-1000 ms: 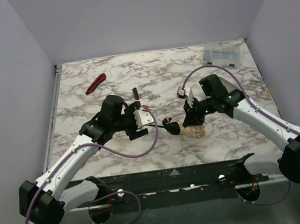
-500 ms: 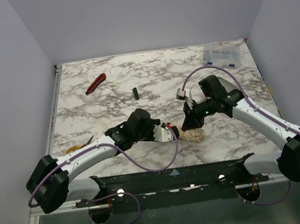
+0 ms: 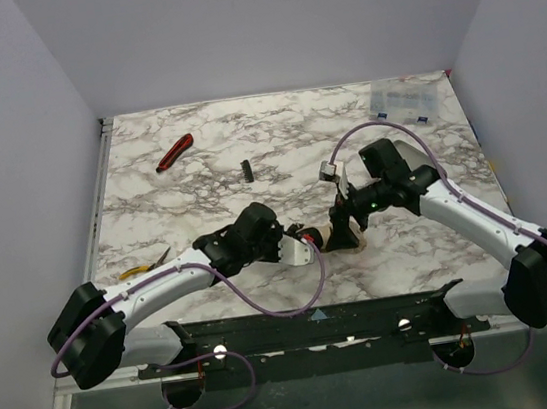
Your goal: Open the umbrella
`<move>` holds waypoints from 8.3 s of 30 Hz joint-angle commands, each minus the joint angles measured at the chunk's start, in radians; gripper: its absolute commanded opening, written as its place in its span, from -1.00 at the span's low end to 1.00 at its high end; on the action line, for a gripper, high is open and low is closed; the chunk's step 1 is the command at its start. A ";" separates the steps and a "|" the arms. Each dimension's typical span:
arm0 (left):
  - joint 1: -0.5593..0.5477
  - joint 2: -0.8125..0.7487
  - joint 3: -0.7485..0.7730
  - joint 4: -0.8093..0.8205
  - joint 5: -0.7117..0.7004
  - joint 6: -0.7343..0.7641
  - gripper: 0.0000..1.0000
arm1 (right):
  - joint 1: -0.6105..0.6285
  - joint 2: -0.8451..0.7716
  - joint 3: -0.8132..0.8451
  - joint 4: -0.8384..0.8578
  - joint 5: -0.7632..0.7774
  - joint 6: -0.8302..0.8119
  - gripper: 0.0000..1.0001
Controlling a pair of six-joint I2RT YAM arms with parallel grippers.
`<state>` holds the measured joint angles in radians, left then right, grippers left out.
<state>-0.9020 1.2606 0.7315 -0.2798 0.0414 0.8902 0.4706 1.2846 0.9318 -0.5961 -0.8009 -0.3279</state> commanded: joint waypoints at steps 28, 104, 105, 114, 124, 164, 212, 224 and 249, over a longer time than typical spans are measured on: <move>0.101 -0.022 0.066 -0.167 -0.109 0.079 -0.11 | 0.115 -0.068 -0.091 -0.015 0.345 -0.225 -0.99; 0.143 -0.183 0.308 -0.330 0.617 -0.027 -0.08 | -0.105 0.330 -0.025 0.198 -0.632 0.492 -0.99; 0.121 -0.160 0.320 -0.331 0.595 -0.014 -0.09 | -0.105 0.335 -0.024 0.199 -0.643 0.496 -0.99; -0.023 -0.025 0.382 -0.282 0.441 0.003 -0.19 | -0.107 0.344 -0.029 0.196 -0.657 0.505 -0.99; -0.098 0.031 0.294 -0.174 0.305 0.039 -0.30 | -0.107 0.325 -0.036 0.196 -0.665 0.511 -0.99; -0.308 0.060 -0.056 -0.162 0.231 0.118 -1.00 | -0.182 0.291 -0.021 0.167 -0.716 0.472 -0.99; 0.547 -0.629 0.262 -0.424 0.351 -0.961 0.97 | -0.014 -0.427 -0.209 1.004 1.122 -1.072 -0.99; 0.551 -0.558 0.248 -0.029 0.481 -1.153 0.97 | 0.005 -0.363 -0.221 1.213 0.916 -0.985 -0.99; 0.549 -0.266 0.343 0.918 0.476 -1.729 0.93 | 0.059 -0.343 0.174 0.738 0.389 -0.012 -0.99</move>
<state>-0.3489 0.9443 1.0164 0.4438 0.5732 -0.7238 0.5247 0.9318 1.0889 0.1413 -0.3141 -0.4583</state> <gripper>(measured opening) 0.973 0.463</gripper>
